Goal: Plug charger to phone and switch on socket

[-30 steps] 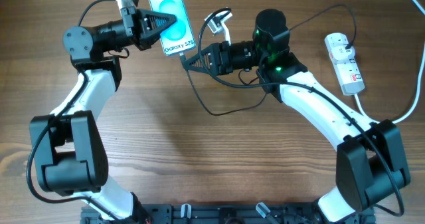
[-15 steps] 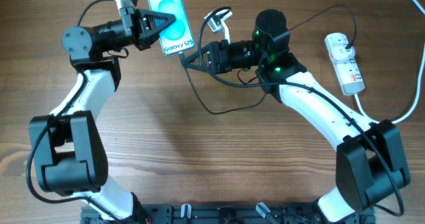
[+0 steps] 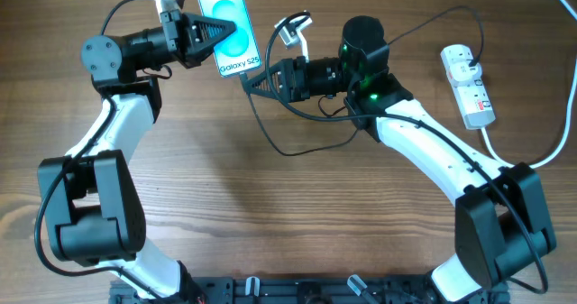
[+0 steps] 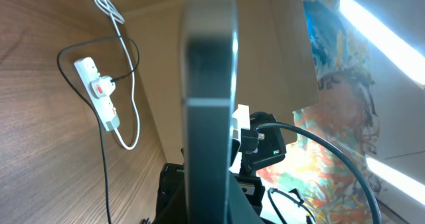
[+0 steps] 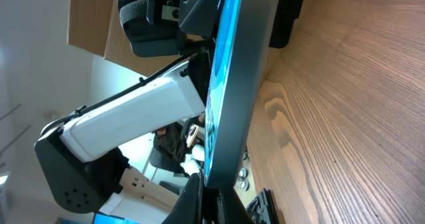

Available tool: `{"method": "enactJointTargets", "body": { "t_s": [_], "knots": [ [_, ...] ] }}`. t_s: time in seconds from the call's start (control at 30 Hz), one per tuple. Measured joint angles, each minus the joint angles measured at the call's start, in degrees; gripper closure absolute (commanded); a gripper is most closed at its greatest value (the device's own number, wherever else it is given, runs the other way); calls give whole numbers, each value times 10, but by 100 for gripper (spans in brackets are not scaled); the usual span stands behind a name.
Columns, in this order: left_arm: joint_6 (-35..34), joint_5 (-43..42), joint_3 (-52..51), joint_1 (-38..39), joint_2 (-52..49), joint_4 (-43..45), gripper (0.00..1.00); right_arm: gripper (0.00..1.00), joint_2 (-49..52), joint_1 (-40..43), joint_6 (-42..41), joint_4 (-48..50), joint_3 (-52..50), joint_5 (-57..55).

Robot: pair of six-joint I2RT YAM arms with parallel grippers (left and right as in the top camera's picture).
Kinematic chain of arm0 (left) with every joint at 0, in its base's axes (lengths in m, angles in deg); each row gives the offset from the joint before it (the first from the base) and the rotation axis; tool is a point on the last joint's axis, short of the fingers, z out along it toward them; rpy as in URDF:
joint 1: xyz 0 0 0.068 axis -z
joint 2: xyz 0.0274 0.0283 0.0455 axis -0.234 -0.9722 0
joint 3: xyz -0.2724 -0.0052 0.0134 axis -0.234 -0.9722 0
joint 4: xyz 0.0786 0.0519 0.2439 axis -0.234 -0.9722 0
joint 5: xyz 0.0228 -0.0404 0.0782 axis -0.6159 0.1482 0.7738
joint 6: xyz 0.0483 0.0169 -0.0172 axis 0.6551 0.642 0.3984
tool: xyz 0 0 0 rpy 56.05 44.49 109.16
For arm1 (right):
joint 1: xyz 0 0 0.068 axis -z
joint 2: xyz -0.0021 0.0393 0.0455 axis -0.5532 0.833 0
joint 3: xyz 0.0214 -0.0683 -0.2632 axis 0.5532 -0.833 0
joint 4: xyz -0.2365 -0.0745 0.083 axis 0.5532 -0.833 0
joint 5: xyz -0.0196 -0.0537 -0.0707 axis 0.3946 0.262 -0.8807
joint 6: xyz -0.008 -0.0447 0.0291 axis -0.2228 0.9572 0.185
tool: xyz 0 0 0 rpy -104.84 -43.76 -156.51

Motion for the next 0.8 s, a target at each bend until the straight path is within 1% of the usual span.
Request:
{"method": "enactJointTargets", "body": {
  "t_s": [0.07, 0.17, 0.27, 0.3, 0.33, 0.37, 0.4, 0.43, 0.5, 0.53, 0.6, 0.63, 0.67, 0.7, 0.73, 0.77, 0.8],
  "knots": [
    [2, 1, 0, 0, 0, 0, 96, 96, 0, 0, 0, 3, 0, -2],
    [0, 11, 7, -2, 0, 0, 96, 96, 0, 0, -19, 53, -8, -17],
    [0, 20, 7, -2, 0, 0, 96, 96, 0, 0, -26, 60, -8, -28],
    [1, 22, 8, -2, 0, 0, 96, 78, 0, 0, -28, 60, -8, -30],
    [2, 22, 8, -2, 0, 0, 96, 66, 0, 0, -30, 60, -8, -30],
    [5, 16, 8, -2, 0, 0, 96, 60, 0, 0, -30, 68, -8, -52],
    [7, -5, 7, 2, 0, 0, 96, 43, 0, 3, -23, 73, -7, -62],
    [10, -32, 6, 16, 0, 0, 96, 30, 0, 11, -14, 77, -4, -68],
    [12, -58, 5, 29, 0, 0, 96, 19, 0, 34, -2, 77, -4, -63],
    [13, -63, 5, 28, 0, 0, 96, 18, 0, 43, 3, 77, -4, -52],
    [22, -63, 5, 27, 0, 1, 96, 18, 0, 56, 35, 61, -3, 14],
    [26, -63, 5, 27, 0, 0, 96, 19, 0, 55, 49, 35, -1, 42],
    [29, -62, 5, 27, 0, 0, 96, 20, 0, 50, 77, -28, 2, 61],
    [31, -60, 5, 27, 0, 0, 96, 22, 0, 45, 95, -58, 3, 69],
    [33, -51, 4, 27, 0, 0, 96, 25, 0, 39, 122, -109, 5, 71],
    [33, -48, 4, 27, 0, 0, 96, 27, 0, 33, 141, -136, 5, 70],
    [33, -39, 4, 27, 0, 0, 96, 31, 0, 28, 163, -143, 4, 70]
  ]
}}
